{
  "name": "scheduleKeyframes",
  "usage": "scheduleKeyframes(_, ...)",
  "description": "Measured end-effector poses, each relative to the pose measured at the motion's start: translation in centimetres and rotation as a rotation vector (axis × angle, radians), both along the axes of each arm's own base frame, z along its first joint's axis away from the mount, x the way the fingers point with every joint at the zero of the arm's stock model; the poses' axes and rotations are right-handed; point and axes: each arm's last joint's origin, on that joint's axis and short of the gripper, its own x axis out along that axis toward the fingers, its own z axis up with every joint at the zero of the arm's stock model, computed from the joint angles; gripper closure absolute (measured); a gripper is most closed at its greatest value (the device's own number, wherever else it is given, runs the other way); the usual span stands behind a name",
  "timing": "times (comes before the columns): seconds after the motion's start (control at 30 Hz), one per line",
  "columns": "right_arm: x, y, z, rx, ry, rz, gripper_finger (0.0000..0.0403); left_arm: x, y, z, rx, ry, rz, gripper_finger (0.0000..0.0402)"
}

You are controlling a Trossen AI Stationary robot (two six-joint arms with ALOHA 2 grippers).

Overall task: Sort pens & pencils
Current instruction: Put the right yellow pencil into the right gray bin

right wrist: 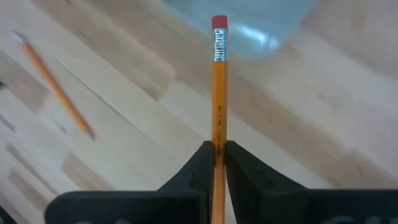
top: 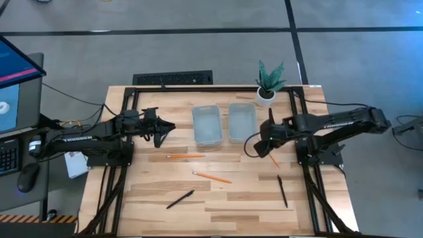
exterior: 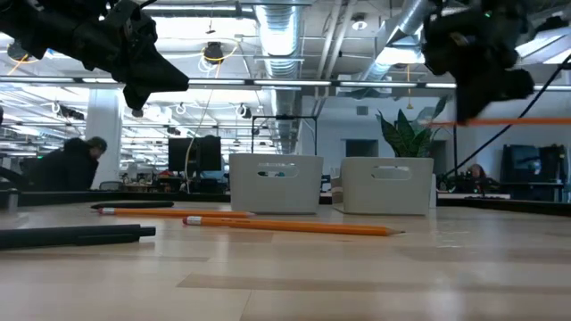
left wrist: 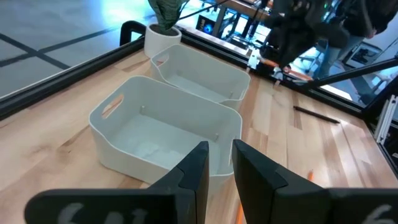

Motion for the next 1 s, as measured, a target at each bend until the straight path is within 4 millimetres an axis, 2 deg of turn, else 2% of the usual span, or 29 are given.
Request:
scheduleKeyframes(0.2, 0.7, -2.2, 2.0, -0.098, -0.079, -0.011, 0.0347, 0.0, 0.0, 0.0, 0.0, 0.0, 0.0, 0.034)
scheduleKeyframes(0.53, 1.8, -6.8, 3.0, -0.235, -0.233, -0.065, 0.0347, 0.0, 0.0, 0.0, -0.008, -0.002, 0.002, 0.034)
scheduleKeyframes(0.73, 2.6, -8.9, 2.4, -0.284, -0.239, -0.081, 0.0347, 0.0, 0.0, 0.0, -0.008, -0.002, 0.002, 0.034)
scheduleKeyframes(1.0, 5.2, -11.0, 0.3, -0.339, -0.232, -0.04, 0.0347, 0.0, 0.0, 0.0, -0.005, 0.0, 0.013, 0.034)
